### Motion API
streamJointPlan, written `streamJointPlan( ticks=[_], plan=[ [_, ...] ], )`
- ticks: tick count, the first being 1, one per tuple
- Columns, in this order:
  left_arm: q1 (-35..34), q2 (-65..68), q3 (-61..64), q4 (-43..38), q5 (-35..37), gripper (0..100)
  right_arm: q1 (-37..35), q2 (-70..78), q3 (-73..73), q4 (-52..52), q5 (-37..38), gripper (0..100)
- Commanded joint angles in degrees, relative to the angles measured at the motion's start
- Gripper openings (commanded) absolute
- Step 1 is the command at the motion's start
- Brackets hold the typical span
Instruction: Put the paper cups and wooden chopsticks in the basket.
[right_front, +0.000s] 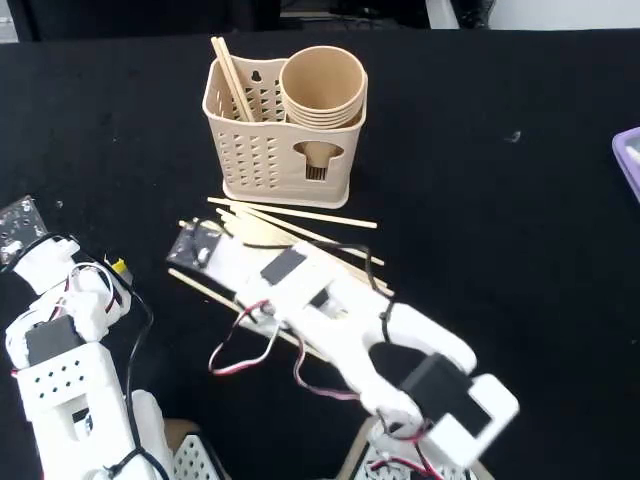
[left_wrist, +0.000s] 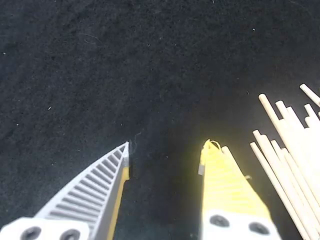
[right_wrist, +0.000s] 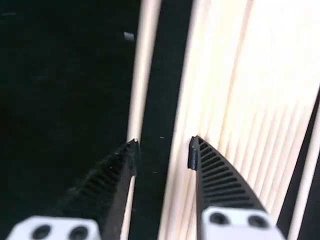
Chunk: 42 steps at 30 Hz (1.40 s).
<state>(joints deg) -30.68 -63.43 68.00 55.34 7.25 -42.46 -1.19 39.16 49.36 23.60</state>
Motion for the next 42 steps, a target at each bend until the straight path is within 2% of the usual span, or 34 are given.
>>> streamJointPlan(
  ticks=[1,8,19,26,31,36,42],
  plan=[
    [-0.5,0.2,-0.1,-1.0,0.0,23,1.4,1.9,-2.4,-1.3,0.9,17.3],
    [-0.5,0.2,-0.1,-1.0,0.0,23,-7.8,0.7,-2.7,3.1,0.9,17.3],
    [-0.5,0.2,-0.1,-1.0,0.0,23,-5.5,-3.2,-2.2,4.0,0.9,17.3],
    [-0.5,0.2,-0.1,-1.0,0.0,23,-5.4,1.4,1.4,-2.6,0.8,17.3],
    [-0.5,0.2,-0.1,-1.0,0.0,23,-5.5,2.5,1.0,-2.6,0.8,16.9],
    [-0.5,0.2,-0.1,-1.0,0.0,23,-5.2,2.5,0.6,-2.6,0.8,0.5],
    [-0.5,0.2,-0.1,-1.0,0.0,23,-5.2,2.5,-0.2,-2.0,0.8,1.1]
  ],
)
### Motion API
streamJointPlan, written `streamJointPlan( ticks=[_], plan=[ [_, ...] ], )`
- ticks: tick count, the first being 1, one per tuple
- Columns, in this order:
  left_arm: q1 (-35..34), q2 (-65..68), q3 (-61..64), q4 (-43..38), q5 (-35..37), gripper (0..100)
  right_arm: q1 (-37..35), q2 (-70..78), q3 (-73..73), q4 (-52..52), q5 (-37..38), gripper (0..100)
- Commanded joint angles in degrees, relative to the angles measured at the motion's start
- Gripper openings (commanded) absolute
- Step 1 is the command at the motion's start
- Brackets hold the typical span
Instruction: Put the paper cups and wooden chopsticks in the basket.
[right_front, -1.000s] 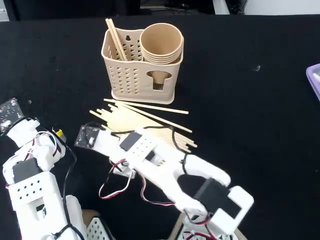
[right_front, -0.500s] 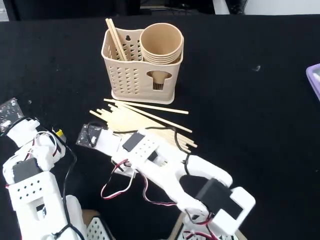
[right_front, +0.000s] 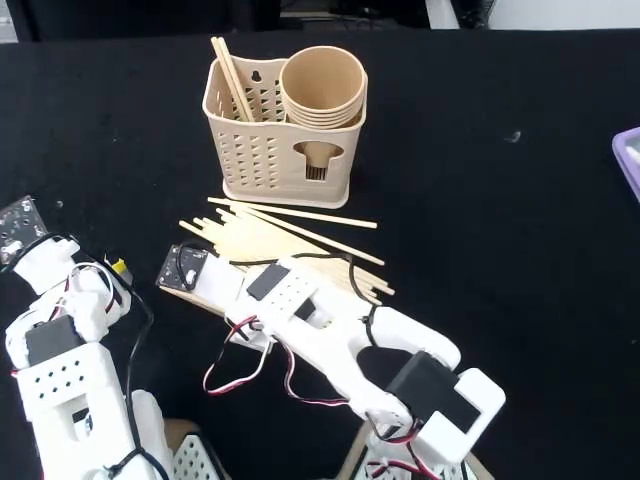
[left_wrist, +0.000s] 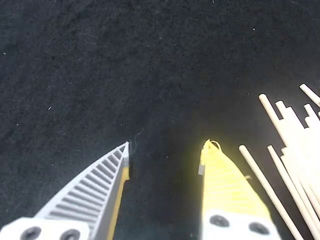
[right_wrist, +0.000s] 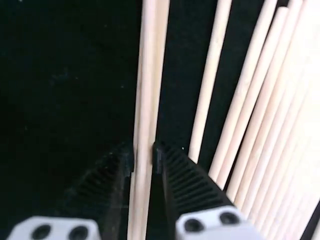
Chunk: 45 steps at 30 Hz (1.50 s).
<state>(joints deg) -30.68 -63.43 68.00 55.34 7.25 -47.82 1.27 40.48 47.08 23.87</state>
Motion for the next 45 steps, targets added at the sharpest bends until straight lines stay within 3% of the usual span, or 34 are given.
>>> streamJointPlan(
  ticks=[1,10,21,33,39,45],
  plan=[
    [-0.5,0.2,-0.1,-1.0,0.0,23,0.3,0.0,-2.1,1.4,0.5,1.1],
    [-0.5,0.2,-0.1,-1.0,0.0,23,7.6,-14.9,-5.9,12.4,1.1,1.1],
    [-0.5,0.2,-0.1,-0.9,0.0,23,16.3,-21.6,1.2,8.1,5.4,1.1],
    [-0.5,0.2,-0.1,-1.0,0.0,23,12.6,-45.1,-14.3,22.2,-2.0,1.1],
    [-0.5,0.2,-0.1,-1.0,0.0,23,12.3,-50.5,-16.6,10.2,-10.9,1.1],
    [-0.5,0.2,-0.1,-0.8,0.0,23,12.3,-46.8,-12.7,-4.2,-11.7,1.1]
  ],
)
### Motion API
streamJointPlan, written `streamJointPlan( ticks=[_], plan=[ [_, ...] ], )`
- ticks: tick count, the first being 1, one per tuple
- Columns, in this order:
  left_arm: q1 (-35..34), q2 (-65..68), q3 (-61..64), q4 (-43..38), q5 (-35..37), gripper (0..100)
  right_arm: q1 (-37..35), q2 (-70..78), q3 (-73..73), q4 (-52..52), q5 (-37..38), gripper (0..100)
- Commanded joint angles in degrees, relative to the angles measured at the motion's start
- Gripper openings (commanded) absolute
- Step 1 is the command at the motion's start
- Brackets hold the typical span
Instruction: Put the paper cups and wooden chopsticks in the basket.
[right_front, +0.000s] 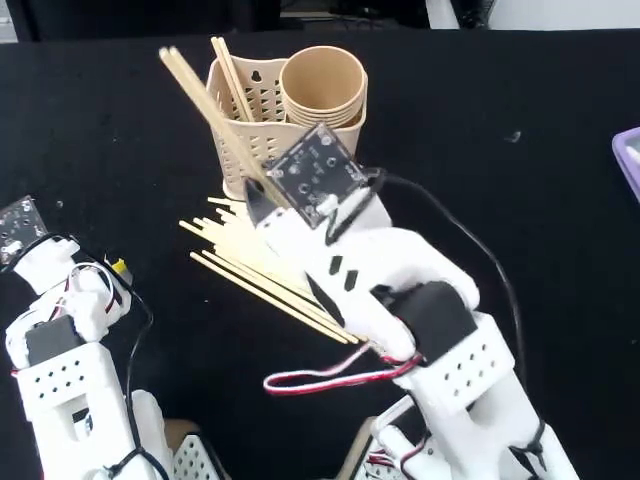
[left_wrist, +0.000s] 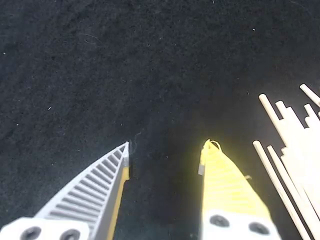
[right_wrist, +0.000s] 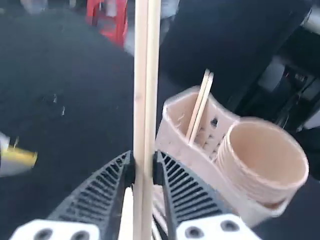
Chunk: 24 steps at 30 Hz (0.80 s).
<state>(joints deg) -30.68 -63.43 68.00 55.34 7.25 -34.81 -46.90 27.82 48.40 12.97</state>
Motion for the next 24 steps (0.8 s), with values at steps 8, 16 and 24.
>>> streamJointPlan(
  ticks=[8,16,24],
  plan=[
    [-0.5,0.2,-0.1,-0.8,0.0,23,-0.4,7.7,-0.2,-25.9,-0.6,1.1],
    [-0.5,0.2,0.0,-0.7,0.0,23,0.6,16.9,-0.3,-52.5,-0.6,1.1],
    [-0.5,0.2,0.0,-0.7,0.0,23,5.6,33.9,-0.4,-65.7,-1.0,1.1]
  ],
)
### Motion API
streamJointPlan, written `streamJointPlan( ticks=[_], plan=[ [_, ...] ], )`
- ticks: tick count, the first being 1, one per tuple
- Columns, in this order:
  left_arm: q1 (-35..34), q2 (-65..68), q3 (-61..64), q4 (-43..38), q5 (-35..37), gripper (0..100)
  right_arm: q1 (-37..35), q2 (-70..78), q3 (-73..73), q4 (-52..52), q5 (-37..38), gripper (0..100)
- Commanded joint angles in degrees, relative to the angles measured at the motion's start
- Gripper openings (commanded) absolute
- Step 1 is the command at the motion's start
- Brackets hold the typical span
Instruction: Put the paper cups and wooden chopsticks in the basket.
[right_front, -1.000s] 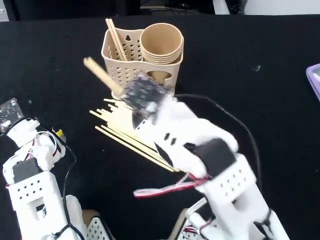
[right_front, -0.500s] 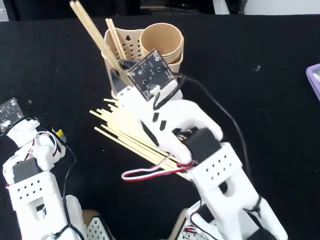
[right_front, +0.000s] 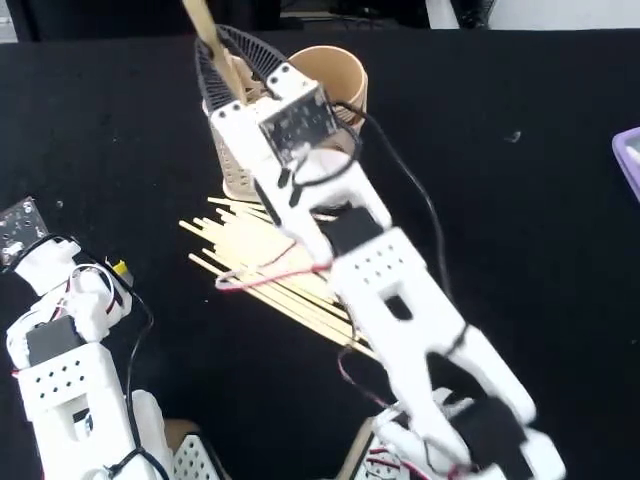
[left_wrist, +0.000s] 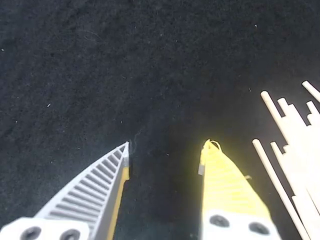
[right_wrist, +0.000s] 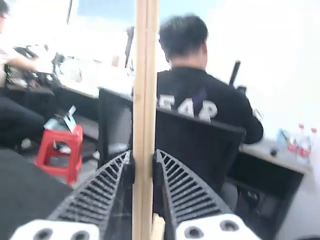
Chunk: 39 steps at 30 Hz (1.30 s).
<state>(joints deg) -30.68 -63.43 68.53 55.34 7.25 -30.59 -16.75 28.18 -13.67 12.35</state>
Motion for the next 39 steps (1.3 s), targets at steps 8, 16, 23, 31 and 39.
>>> streamJointPlan(
  ticks=[8,16,23,31,39],
  plan=[
    [-0.4,0.2,-0.6,-0.6,0.0,23,3.4,13.9,-6.2,-4.3,-0.2,1.1],
    [-0.4,0.2,-0.6,-0.6,0.0,23,3.3,15.6,-6.4,0.3,-0.4,2.1],
    [-0.4,0.2,-0.6,-0.6,0.0,23,3.3,15.0,-10.4,11.3,-0.4,12.6],
    [-0.3,0.2,0.0,-1.0,0.0,23,3.3,3.3,-12.2,21.4,-0.4,12.1],
    [-0.1,0.2,0.2,-1.1,0.0,23,3.3,-20.1,-11.5,63.9,0.0,12.0]
  ],
)
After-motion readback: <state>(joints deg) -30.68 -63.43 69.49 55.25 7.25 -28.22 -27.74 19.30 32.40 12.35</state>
